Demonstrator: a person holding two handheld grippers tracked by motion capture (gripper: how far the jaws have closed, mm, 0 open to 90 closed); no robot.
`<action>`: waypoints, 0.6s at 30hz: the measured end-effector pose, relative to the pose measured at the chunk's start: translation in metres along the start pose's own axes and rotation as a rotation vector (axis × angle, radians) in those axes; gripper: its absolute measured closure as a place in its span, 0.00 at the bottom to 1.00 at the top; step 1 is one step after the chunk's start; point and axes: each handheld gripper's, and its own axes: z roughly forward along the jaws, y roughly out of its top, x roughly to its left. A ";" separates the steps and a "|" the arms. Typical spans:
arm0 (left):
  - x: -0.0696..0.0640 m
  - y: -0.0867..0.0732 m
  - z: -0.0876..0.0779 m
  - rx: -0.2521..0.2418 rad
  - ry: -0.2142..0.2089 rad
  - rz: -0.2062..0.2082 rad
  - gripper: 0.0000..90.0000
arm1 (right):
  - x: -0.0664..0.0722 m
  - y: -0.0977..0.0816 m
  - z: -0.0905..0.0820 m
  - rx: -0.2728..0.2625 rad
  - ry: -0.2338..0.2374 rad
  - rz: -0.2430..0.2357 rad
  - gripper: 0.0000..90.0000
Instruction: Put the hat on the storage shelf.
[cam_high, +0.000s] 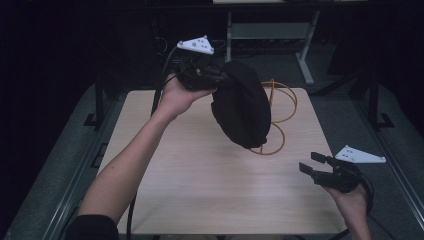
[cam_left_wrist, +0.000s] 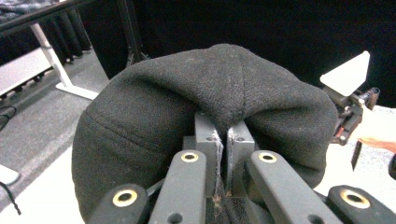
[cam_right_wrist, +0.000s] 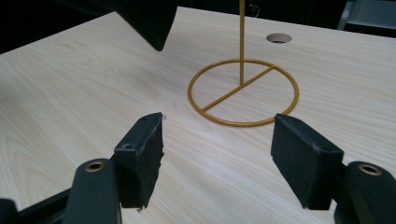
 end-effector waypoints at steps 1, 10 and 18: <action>0.001 0.004 0.002 0.000 0.001 0.004 0.97 | -0.001 0.000 -0.001 -0.003 -0.003 0.002 0.38; 0.014 0.040 0.033 0.001 -0.013 0.003 0.97 | -0.006 0.000 -0.003 -0.019 -0.013 0.012 0.37; 0.025 0.058 0.067 0.017 -0.027 -0.033 0.97 | -0.011 -0.003 -0.005 -0.026 -0.003 0.029 0.37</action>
